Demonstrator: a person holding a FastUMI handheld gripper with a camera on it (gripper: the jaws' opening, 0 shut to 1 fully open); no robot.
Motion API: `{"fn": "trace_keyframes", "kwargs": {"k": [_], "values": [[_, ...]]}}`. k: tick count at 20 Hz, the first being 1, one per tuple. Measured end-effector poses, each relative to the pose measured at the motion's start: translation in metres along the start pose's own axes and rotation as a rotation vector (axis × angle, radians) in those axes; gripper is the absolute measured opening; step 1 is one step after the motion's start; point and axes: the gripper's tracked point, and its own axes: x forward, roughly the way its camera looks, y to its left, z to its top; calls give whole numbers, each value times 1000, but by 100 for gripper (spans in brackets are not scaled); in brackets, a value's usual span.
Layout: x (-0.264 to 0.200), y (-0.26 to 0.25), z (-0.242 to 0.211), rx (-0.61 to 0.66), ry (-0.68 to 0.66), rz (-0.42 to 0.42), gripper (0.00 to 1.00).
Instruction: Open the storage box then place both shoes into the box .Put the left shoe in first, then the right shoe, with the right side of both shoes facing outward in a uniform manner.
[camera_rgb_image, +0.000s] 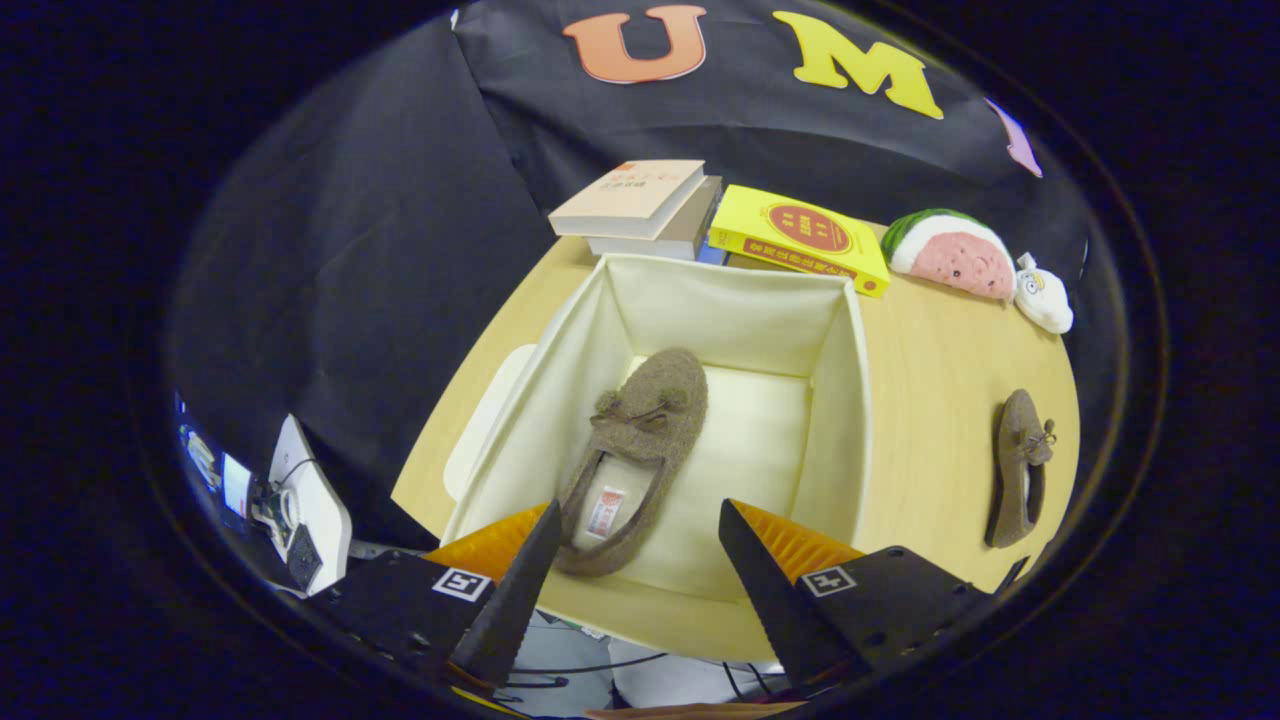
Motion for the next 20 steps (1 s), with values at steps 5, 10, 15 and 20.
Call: {"fn": "trace_keyframes", "kwargs": {"k": [5,10,15,20], "values": [[-50,-56,-5,10,-53,-51,97],[-84,-124,-13,63,-95,-85,97],[-97,-209,-26,139,-103,-154,97],[-92,-303,-41,205,-80,-262,97]]}}
